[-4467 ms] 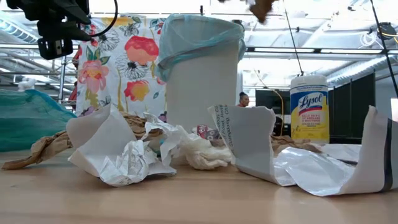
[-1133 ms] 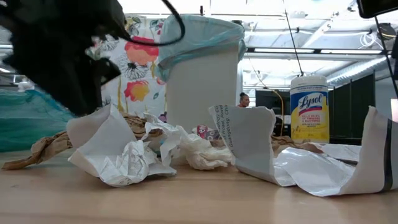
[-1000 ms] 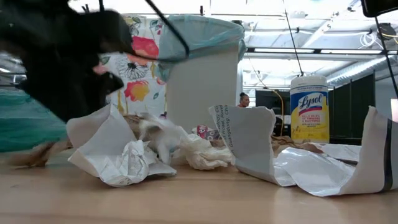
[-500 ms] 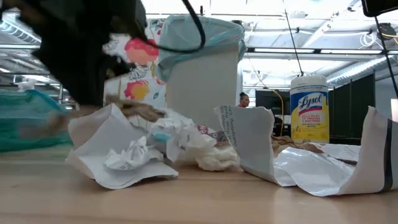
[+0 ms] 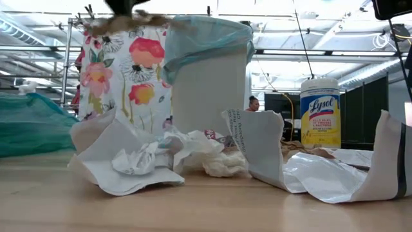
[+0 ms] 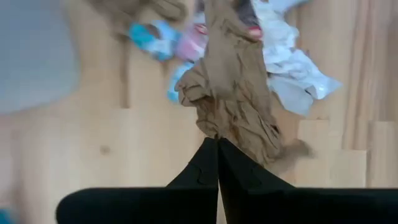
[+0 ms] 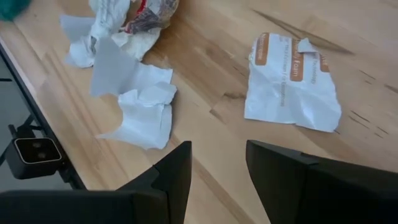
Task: Place trash/remove bag and relplace
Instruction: Put the brown napkin in the trash bin
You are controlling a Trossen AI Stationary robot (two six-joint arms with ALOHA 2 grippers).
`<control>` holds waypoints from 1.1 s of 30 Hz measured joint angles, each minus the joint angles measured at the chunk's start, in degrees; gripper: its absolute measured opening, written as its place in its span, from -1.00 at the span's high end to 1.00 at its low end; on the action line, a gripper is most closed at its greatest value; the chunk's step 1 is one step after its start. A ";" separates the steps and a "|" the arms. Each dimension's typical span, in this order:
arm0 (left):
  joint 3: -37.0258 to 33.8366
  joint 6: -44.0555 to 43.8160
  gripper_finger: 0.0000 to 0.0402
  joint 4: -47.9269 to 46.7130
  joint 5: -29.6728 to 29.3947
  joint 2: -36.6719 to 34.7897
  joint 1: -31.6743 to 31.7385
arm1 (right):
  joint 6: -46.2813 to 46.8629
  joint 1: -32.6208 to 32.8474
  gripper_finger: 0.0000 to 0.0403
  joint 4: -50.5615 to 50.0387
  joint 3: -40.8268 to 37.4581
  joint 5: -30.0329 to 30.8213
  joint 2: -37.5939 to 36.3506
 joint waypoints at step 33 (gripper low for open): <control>32.56 12.69 0.98 -0.77 17.74 2.52 48.43 | 1.89 -6.77 0.29 -1.20 0.00 7.25 0.00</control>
